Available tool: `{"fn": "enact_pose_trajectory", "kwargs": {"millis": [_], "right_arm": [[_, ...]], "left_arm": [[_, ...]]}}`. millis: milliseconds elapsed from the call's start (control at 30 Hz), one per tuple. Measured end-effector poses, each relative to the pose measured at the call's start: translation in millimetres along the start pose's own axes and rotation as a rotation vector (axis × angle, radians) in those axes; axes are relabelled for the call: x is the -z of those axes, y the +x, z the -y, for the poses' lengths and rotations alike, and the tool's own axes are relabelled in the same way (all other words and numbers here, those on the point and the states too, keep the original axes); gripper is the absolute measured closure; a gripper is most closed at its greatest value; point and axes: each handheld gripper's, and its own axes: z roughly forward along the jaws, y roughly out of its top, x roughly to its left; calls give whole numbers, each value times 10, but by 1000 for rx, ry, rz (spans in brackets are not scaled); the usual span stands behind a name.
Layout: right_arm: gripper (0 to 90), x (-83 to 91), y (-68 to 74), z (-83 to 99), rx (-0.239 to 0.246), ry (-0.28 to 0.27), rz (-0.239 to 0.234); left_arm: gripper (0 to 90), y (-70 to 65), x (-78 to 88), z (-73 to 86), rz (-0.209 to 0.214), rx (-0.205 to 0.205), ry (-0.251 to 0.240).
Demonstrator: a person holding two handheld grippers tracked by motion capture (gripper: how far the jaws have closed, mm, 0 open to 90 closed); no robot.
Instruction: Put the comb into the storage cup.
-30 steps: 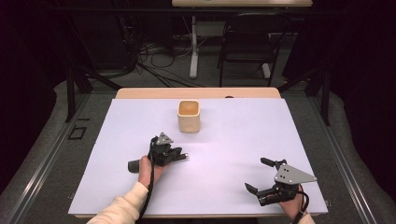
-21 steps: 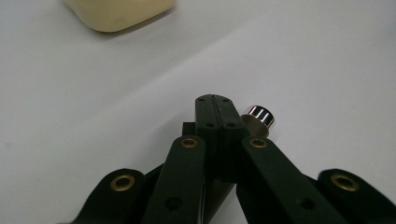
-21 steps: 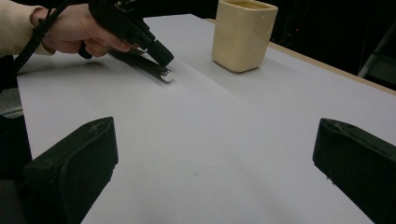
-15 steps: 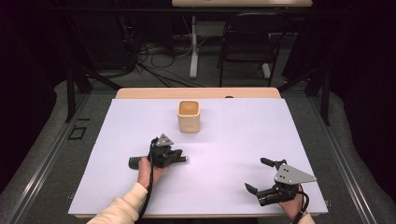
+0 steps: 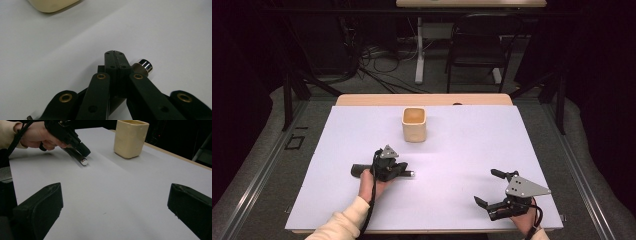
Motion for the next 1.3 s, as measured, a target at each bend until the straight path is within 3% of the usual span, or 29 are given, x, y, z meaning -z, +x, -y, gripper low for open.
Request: {"fn": "enact_pose_trajectory", "kwargs": {"millis": [500, 1300], "right_arm": [[0, -1, -3, 1, -1, 1, 0], [0, 5, 0, -3, -1, 2, -2]], "left_arm": [[900, -76, 4, -5, 11, -23, 10], [900, -220, -27, -3, 51, -64, 64]]}}
